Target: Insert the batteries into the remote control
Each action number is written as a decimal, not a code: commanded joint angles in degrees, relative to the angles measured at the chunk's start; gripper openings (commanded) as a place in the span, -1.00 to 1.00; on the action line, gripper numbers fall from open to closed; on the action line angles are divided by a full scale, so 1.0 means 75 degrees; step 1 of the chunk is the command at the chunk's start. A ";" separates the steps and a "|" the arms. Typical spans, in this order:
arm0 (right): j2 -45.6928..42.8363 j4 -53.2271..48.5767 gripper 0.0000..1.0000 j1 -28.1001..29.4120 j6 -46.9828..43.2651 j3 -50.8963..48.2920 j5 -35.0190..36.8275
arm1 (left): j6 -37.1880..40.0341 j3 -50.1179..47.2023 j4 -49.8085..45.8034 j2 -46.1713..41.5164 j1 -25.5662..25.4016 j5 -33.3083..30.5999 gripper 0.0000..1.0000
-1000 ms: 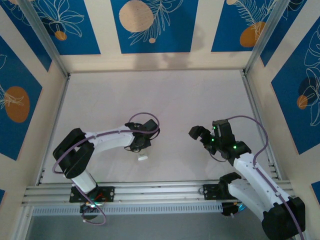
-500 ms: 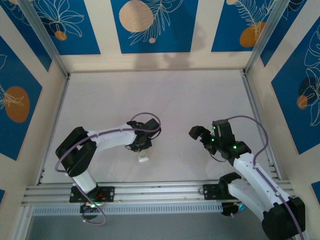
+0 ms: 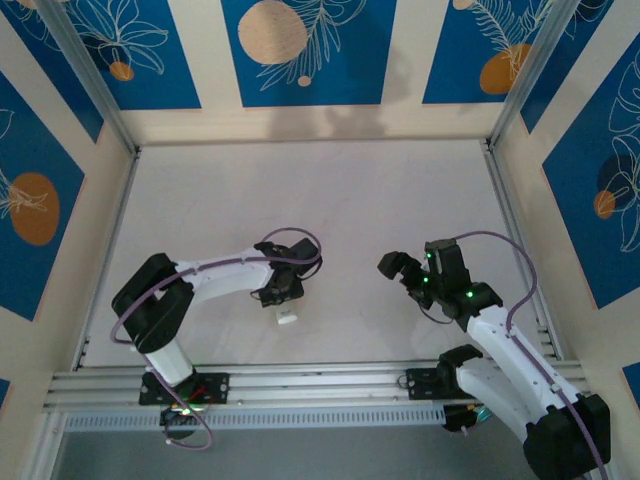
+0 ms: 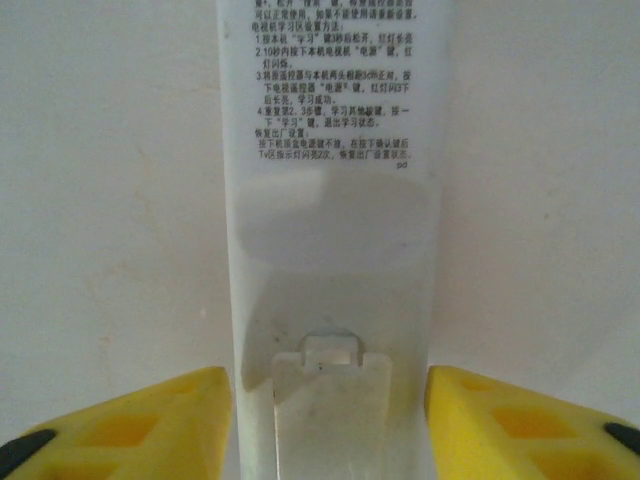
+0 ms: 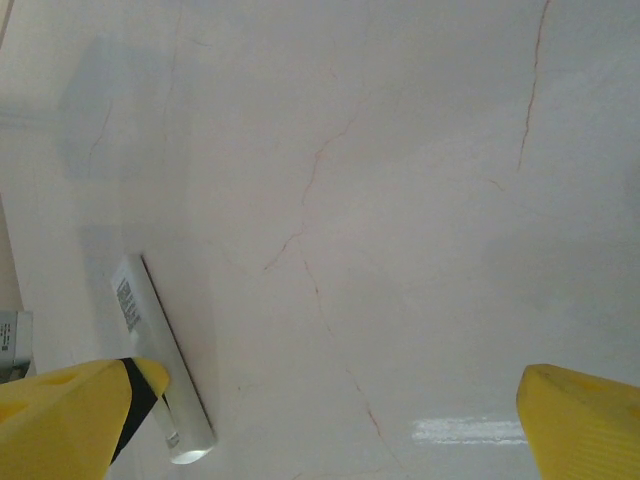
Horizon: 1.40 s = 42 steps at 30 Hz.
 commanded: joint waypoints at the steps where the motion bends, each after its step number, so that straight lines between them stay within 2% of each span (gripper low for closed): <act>1: -0.0090 -0.0211 0.99 0.0004 -0.0096 0.0166 -0.0144 | 0.0046 0.0036 -0.0313 -0.0324 -0.0067 0.0041 0.16; 4: -0.0065 -0.0155 0.99 0.0213 -0.0351 0.0320 -0.0167 | 0.0208 0.0181 -0.0511 -0.0739 -0.0046 -0.0298 0.29; 7: 0.0098 -0.0043 0.99 0.0855 -0.0715 0.0607 0.0059 | 0.0464 0.0266 -0.0796 -0.1504 0.0129 -0.0870 0.37; 11: 0.1016 -0.0129 0.99 0.2271 -0.1226 0.1495 0.0705 | 0.1394 0.0073 -0.0651 -0.2739 0.1093 -0.0883 0.40; 16: 0.2998 -0.0540 0.80 0.4139 -0.1963 0.3215 0.1626 | 0.2816 0.0030 -0.0354 -0.3219 0.2714 0.0409 0.40; 20: 0.4733 -0.0733 0.55 0.4907 -0.2339 0.4483 0.1813 | 0.3065 -0.0109 -0.0197 -0.3107 0.3413 0.1236 0.40; 26: 0.7026 -0.1428 0.35 0.5298 -0.2481 0.6194 0.2125 | 0.3143 -0.0770 0.0133 -0.3688 0.4161 0.1608 0.42; 28: 0.7599 -0.1571 0.22 0.5324 -0.2480 0.6598 0.2203 | 0.3198 -0.0906 0.0043 -0.3974 0.4231 0.1410 0.43; 32: 0.8478 -0.1761 0.09 0.5349 -0.2515 0.7297 0.2288 | 0.3294 -0.1125 -0.0280 -0.4470 0.4275 0.0906 0.44; 35: 0.8931 -0.1895 -0.01 0.5358 -0.2505 0.7691 0.2226 | 0.3288 -0.1310 -0.0291 -0.4614 0.4325 0.0828 0.46; 39: 0.9256 -0.1913 -0.05 0.5420 -0.2488 0.8007 0.2065 | 0.3586 -0.1377 0.0519 -0.4078 0.4340 0.2044 0.53; 42: 0.9397 -0.1959 -0.11 0.5497 -0.2467 0.8162 0.1983 | 0.3533 -0.0920 0.0387 -0.3212 0.4340 0.2380 0.53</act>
